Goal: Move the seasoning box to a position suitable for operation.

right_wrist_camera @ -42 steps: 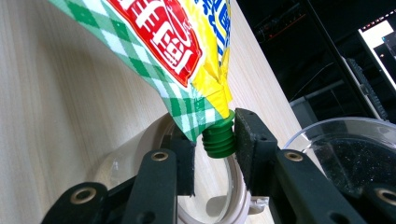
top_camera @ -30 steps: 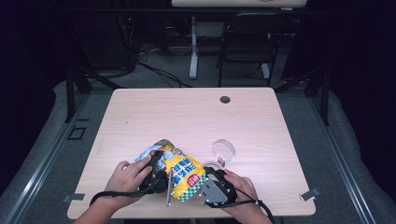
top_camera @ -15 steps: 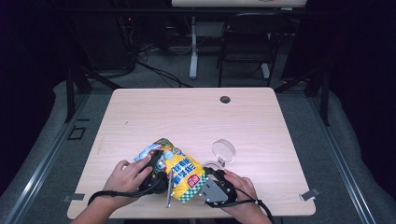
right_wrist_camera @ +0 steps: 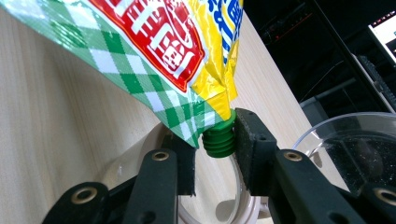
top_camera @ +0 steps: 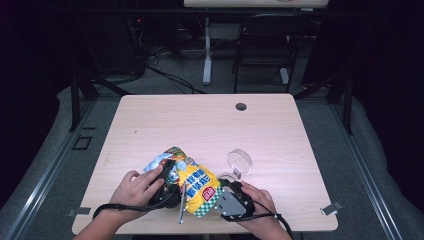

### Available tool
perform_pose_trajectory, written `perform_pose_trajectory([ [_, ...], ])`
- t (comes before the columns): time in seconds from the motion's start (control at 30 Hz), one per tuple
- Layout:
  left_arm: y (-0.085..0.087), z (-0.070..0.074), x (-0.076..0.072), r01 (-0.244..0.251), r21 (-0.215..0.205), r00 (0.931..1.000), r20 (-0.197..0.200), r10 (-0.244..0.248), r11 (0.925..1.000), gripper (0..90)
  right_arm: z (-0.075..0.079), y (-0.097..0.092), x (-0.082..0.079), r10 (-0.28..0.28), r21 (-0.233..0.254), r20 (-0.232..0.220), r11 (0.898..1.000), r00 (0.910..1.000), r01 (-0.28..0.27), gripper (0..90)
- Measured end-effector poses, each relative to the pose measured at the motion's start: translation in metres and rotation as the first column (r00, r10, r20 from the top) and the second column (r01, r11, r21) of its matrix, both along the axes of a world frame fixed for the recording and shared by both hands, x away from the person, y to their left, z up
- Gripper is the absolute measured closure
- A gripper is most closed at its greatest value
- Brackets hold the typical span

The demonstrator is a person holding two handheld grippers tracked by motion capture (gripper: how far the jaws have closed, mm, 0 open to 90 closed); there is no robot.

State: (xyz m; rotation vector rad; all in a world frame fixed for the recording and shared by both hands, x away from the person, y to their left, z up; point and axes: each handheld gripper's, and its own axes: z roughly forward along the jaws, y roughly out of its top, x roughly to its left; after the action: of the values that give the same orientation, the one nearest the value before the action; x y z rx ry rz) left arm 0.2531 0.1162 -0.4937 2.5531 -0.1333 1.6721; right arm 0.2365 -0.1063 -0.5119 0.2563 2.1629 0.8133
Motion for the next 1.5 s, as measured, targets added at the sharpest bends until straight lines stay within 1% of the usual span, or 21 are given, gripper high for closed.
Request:
perform_pose_trajectory([
  [0.03,0.0,0.0,0.0,0.004,0.006,1.0,0.004,-0.004,1.0,58.7,-0.001,0.0,0.0,0.003,0.01,-0.004,1.0,1.0,-0.003,70.5],
  [0.1,-0.001,0.001,-0.001,0.007,0.014,0.9999,0.007,-0.007,0.9999,58.7,0.0,-0.001,0.001,0.001,0.002,-0.006,1.0,1.0,-0.001,70.5],
  [0.2,-0.001,0.002,-0.001,0.007,0.005,1.0,0.007,-0.007,1.0,58.8,0.001,-0.002,0.001,-0.002,0.0,-0.005,1.0,1.0,0.002,70.4],
  [0.23,-0.001,0.002,-0.001,0.008,0.009,0.9999,0.009,-0.008,0.9999,58.8,0.0,-0.002,0.001,0.001,0.022,-0.007,1.0,1.0,-0.001,70.4],
  [0.4,-0.002,0.003,-0.001,0.007,0.022,0.9999,0.011,-0.007,0.9997,58.9,-0.001,-0.002,0.001,-0.002,0.024,-0.01,1.0,0.9999,0.002,70.4],
  [0.43,-0.003,0.003,-0.001,0.005,0.021,0.9999,0.009,-0.005,0.9998,58.9,0.0,-0.002,0.001,-0.004,0.013,-0.011,1.0,0.9999,0.005,70.4],
  [0.7,-0.005,0.006,-0.001,0.01,0.034,0.9999,0.011,-0.011,0.9994,59.0,-0.001,-0.004,0.002,-0.005,0.039,-0.022,0.999,0.9998,0.005,70.4],
  [0.73,-0.005,0.007,-0.001,0.013,0.043,0.9998,0.013,-0.014,0.999,59.0,0.0,-0.004,0.002,-0.005,0.041,-0.023,0.999,0.9997,0.006,70.4],
  [0.8,-0.005,0.006,-0.001,0.014,0.033,0.9997,0.019,-0.015,0.9994,59.0,0.0,-0.005,0.003,-0.008,0.034,-0.027,0.999,0.9996,0.009,70.4],
  [0.87,-0.006,0.007,-0.001,0.015,0.046,0.9997,0.018,-0.016,0.9988,59.0,0.0,-0.005,0.003,-0.005,0.053,-0.033,0.999,0.9994,0.006,70.5],
  [0.9,-0.006,0.007,-0.001,0.015,0.044,0.9997,0.019,-0.016,0.9989,59.0,-0.001,-0.005,0.003,-0.006,0.058,-0.039,0.998,0.9992,0.009,70.4],
  [1.0,-0.007,0.007,-0.001,0.018,0.05,0.9996,0.022,-0.019,0.9986,59.0,-0.001,-0.006,0.004,-0.006,0.063,-0.05,0.998,0.9987,0.01,70.4],
  [1.03,-0.008,0.008,-0.001,0.016,0.056,0.9997,0.016,-0.017,0.9983,59.0,0.0,-0.007,0.004,-0.009,0.06,-0.058,0.998,0.9983,0.012,70.5],
  [1.07,-0.008,0.008,0.0,0.016,0.053,0.9998,0.014,-0.017,0.9985,59.0,-0.001,-0.007,0.004,-0.009,0.076,-0.058,0.997,0.9983,0.013,70.5],
  [1.2,-0.009,0.009,0.001,0.021,0.055,0.9996,0.019,-0.022,0.9982,59.1,0.0,-0.008,0.005,-0.01,0.075,-0.068,0.997,0.9976,0.015,70.6],
  [1.23,-0.01,0.01,0.001,0.022,0.063,0.9996,0.019,-0.023,0.9978,59.1,0.001,-0.009,0.005,-0.011,0.079,-0.075,0.997,0.9971,0.017,70.6],
  [1.27,-0.011,0.012,0.001,0.025,0.068,0.9994,0.021,-0.027,0.9974,60.0,0.001,-0.01,0.006,-0.01,0.098,-0.085,0.995,0.9963,0.018,70.7],
  [1.33,-0.011,0.012,0.001,0.028,0.065,0.9992,0.026,-0.029,0.9975,60.1,0.0,-0.011,0.007,-0.009,0.114,-0.091,0.993,0.9958,0.02,70.6],
  [1.37,-0.011,0.012,0.001,0.027,0.06,0.9993,0.024,-0.028,0.9979,60.1,0.0,-0.011,0.007,-0.009,0.114,-0.091,0.993,0.9958,0.02,70.6],
  [1.43,-0.012,0.013,0.001,0.028,0.069,0.9992,0.026,-0.03,0.9972,60.1,0.001,-0.012,0.007,-0.013,0.106,-0.095,0.994,0.9954,0.024,70.7],
  [1.5,-0.013,0.013,0.001,0.029,0.072,0.9991,0.028,-0.031,0.997,60.1,0.001,-0.013,0.008,-0.014,0.114,-0.095,0.993,0.9954,0.025,70.6],
])
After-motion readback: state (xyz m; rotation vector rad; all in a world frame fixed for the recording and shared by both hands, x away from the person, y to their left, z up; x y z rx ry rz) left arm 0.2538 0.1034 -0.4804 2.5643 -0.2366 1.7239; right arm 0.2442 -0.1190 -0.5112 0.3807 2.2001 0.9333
